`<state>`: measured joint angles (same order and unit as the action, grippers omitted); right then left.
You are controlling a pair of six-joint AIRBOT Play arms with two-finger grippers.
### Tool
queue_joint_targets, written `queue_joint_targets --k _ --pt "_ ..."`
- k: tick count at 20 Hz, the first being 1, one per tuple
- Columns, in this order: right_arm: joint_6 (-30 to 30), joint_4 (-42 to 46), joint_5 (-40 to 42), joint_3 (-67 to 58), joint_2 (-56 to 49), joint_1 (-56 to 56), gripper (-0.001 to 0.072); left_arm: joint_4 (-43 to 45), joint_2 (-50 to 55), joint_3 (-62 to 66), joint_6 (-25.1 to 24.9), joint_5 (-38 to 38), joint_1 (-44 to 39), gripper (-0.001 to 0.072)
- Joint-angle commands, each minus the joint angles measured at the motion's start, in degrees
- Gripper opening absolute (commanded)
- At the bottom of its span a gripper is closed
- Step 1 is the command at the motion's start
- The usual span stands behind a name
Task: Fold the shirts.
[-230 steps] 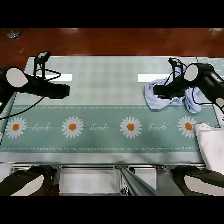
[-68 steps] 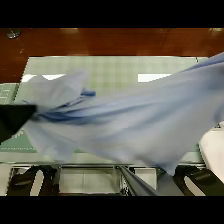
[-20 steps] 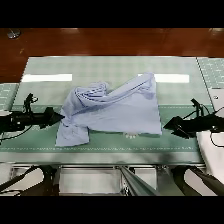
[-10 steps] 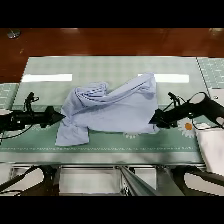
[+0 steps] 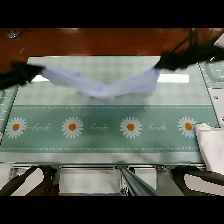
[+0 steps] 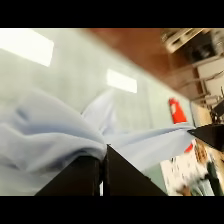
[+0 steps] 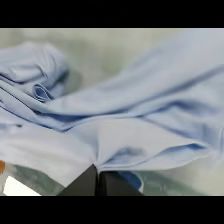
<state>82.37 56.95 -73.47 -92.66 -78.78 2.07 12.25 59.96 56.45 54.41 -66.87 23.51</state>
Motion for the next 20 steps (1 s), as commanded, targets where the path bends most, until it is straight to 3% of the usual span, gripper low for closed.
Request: queue_joint_targets --k 1,8,14,20 --pt "4.72 10.29 -6.45 -26.47 2.58 0.31 0.0018 -1.79 -4.00 20.85 2.23 0.22 0.52 0.0021" --pt "2.51 15.04 -5.01 -28.61 25.11 0.24 0.0018 21.27 -9.68 51.41 17.94 -2.71 0.87 0.0021" --pt "4.07 19.32 -8.70 -28.63 36.39 0.24 0.0018 37.44 -21.97 56.85 19.87 -4.90 0.87 0.0021" --pt "4.63 19.32 -18.10 -25.55 37.70 0.24 0.0018 38.29 -24.35 53.77 23.93 -20.61 0.87 0.0021"
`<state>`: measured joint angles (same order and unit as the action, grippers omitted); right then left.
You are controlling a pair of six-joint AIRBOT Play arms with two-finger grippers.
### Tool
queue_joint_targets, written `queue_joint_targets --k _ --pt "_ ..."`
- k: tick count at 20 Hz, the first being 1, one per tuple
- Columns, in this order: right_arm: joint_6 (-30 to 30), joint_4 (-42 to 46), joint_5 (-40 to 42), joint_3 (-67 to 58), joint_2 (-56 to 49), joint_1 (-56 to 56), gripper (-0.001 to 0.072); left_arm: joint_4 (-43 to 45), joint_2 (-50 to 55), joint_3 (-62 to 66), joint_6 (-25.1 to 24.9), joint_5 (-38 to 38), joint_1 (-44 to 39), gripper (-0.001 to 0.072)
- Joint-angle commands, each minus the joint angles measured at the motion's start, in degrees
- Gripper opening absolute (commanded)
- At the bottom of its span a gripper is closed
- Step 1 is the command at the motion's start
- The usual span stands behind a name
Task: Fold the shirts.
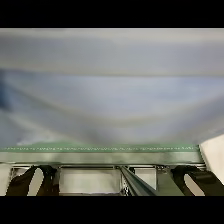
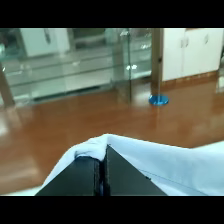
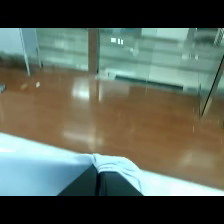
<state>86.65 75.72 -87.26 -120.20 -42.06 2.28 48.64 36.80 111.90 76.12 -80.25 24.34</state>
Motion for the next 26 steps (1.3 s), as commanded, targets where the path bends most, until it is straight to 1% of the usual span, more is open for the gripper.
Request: queue_joint_targets --k 1,3,5,6,8,9,10,12,15,17,20,22,23,24,25,26 --pt "-0.20 0.57 -4.35 4.13 0.98 0.02 0.0018 1.79 -1.18 -4.57 3.15 -8.00 0.04 0.0021" --pt "-1.36 1.77 -4.28 9.92 0.68 0.02 0.0018 0.42 -1.25 -12.79 3.67 -8.55 0.04 0.0021" --pt "-1.33 1.70 -1.88 17.97 -0.46 0.02 0.0018 -2.19 -1.16 -23.76 2.91 -6.99 -0.15 0.0021" --pt "-1.33 1.29 0.20 22.64 -1.40 0.02 0.0018 -3.30 -1.18 -30.51 1.49 -3.15 -0.55 0.0021" --pt "-1.31 1.40 6.16 31.30 -4.46 0.02 0.0018 -3.48 -0.83 -43.91 1.46 9.38 -2.56 0.0021" --pt "-1.18 2.01 9.77 34.84 -6.86 0.02 0.0018 -3.43 0.13 -50.23 0.37 15.58 -4.28 0.0021" --pt "-0.02 3.56 12.63 36.81 -9.79 0.00 0.0018 -3.43 1.84 -55.23 -0.35 21.07 -6.27 0.0021" --pt "2.38 5.77 18.12 37.29 -17.44 -0.11 0.0018 -3.43 7.04 -60.39 -0.44 29.51 -10.27 0.0021" --pt "2.47 3.19 25.70 34.10 -29.99 -0.11 0.0018 -3.54 18.99 -58.97 -0.63 39.56 -16.39 0.0022" --pt "2.93 1.27 28.22 30.01 -38.45 -0.11 0.0018 -3.72 27.17 -54.84 -0.61 43.63 -19.39 0.0022" --pt "8.09 0.85 30.73 21.38 -51.47 -0.48 0.0018 -3.69 38.45 -46.77 -0.61 45.88 -22.40 0.0022" --pt "13.29 -1.46 30.60 15.30 -59.14 -1.62 0.0018 -3.67 44.41 -42.23 -0.61 46.12 -23.06 0.0022" --pt "15.12 -5.53 29.86 12.81 -62.42 -2.80 0.0019 -3.69 46.66 -40.68 -0.57 45.22 -23.06 0.0023" --pt "15.15 -11.26 29.59 11.69 -64.63 -4.13 0.0020 -3.69 48.06 -39.71 -0.37 44.09 -22.91 0.0024" --pt "14.69 -18.71 30.32 11.47 -66.16 -5.86 0.0213 -3.69 48.81 -39.23 -0.39 42.82 -22.77 0.0052" --pt "11.89 -25.68 30.16 11.47 -66.86 -7.58 0.0616 -3.65 48.87 -39.19 -0.42 41.48 -22.49 0.0215"
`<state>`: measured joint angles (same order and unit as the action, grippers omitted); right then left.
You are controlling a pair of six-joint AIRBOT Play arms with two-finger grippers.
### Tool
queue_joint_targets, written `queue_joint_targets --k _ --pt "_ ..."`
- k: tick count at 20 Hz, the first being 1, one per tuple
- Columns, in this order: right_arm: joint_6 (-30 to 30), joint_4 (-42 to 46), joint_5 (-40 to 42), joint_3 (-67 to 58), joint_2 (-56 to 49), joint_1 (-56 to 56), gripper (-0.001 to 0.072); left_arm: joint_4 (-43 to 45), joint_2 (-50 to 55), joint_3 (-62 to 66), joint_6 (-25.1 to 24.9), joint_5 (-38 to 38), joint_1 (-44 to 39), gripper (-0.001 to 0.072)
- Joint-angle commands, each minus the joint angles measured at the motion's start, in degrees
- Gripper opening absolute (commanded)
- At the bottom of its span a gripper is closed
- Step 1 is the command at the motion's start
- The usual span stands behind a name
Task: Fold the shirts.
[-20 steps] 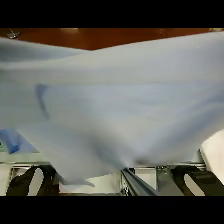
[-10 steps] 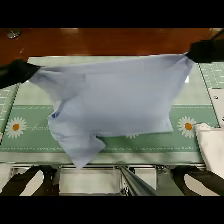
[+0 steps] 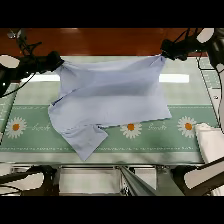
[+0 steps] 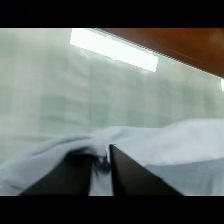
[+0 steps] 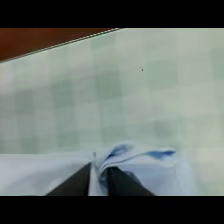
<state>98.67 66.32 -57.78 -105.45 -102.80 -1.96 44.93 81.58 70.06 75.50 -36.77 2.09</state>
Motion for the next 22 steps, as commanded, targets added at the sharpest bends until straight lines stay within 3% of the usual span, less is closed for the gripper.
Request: queue_joint_targets --k 1,2,5,7,8,9,14,16,19,22 --pt "-5.14 -21.66 -0.92 -3.30 -6.14 -5.14 0.0625 0.66 3.85 2.67 -0.50 -4.70 0.50 0.0547" --pt "-7.76 -24.50 -3.80 -3.30 -5.57 -7.19 0.0625 2.54 3.67 2.78 -1.18 -8.31 1.77 0.0708" --pt "-13.14 -22.14 -20.13 -3.28 -2.16 -15.69 0.0625 12.24 3.63 4.35 -1.31 -33.46 10.23 0.0694" --pt "-17.64 -9.49 -33.14 -2.62 0.48 -20.48 0.0624 17.35 2.89 0.13 -1.29 -47.23 15.67 0.0655" --pt "-18.23 -3.78 -35.60 -0.35 2.56 -22.36 0.0625 17.73 1.03 -4.61 -1.29 -48.85 18.27 0.0655" --pt "-18.23 -1.14 -34.60 4.28 5.79 -24.48 0.0625 17.59 -2.14 -11.08 -1.22 -46.93 21.22 0.0655" --pt "-20.90 -12.68 -13.46 39.32 26.01 -29.27 0.0624 5.18 -19.54 -42.93 -1.42 -30.71 35.95 0.0655" --pt "-23.98 -17.94 -9.73 50.36 31.23 -28.89 0.0624 -4.07 -22.29 -50.12 -6.40 -29.79 39.01 0.0655" --pt "-28.39 -25.07 -8.52 58.16 34.34 -28.87 0.0624 -7.37 -22.64 -54.12 -8.92 -28.35 37.33 0.0655" --pt "-28.98 -25.62 -8.83 59.98 34.58 -28.94 0.0624 -15.50 -22.60 -57.79 -13.40 -22.14 31.52 0.0638"
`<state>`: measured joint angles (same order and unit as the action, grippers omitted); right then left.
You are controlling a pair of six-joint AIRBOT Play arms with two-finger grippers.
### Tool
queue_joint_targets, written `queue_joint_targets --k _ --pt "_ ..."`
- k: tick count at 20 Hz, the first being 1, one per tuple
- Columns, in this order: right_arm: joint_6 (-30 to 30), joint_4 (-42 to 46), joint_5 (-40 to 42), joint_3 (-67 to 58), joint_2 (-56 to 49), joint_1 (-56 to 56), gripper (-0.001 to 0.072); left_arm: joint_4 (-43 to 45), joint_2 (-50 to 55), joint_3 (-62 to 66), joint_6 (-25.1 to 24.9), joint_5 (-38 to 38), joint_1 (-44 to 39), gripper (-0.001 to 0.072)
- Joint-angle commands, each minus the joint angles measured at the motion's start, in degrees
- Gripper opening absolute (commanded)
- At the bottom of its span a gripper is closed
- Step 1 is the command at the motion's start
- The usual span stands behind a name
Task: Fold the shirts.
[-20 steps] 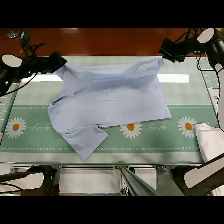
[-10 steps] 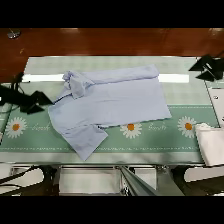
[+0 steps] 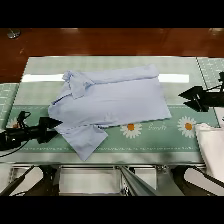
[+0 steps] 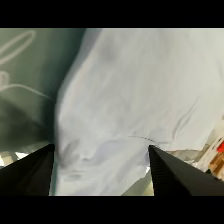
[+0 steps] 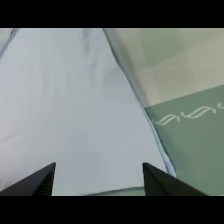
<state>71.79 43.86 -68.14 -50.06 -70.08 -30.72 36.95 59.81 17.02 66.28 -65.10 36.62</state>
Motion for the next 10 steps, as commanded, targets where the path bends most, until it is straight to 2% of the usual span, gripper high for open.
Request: queue_joint_targets --k 1,2,3,6,7,10 --pt "-1.38 -2.75 1.55 4.52 1.86 -0.42 0.0624 -8.79 -0.83 -5.40 -4.17 8.02 -5.44 0.0516" --pt "-0.57 -1.97 1.70 4.46 1.86 -1.31 0.0624 -8.98 -0.85 -5.33 -5.16 8.13 -7.72 0.0113" --pt "0.70 0.39 1.88 4.48 1.84 -2.56 0.0624 -9.40 -0.85 -4.94 -7.37 7.56 -8.98 0.0022" --pt "12.81 18.58 0.15 5.11 1.22 -3.76 0.0624 -9.99 -0.85 -3.30 -8.83 5.95 -9.14 0.0022" --pt "13.75 20.70 -1.64 6.01 0.55 -2.84 0.0624 -10.03 -0.85 -2.80 -8.83 5.97 -9.14 0.0022" --pt "11.56 17.09 -2.12 7.67 -2.75 2.95 0.0624 -10.49 -0.85 -2.47 -8.83 5.86 -9.16 0.0022"
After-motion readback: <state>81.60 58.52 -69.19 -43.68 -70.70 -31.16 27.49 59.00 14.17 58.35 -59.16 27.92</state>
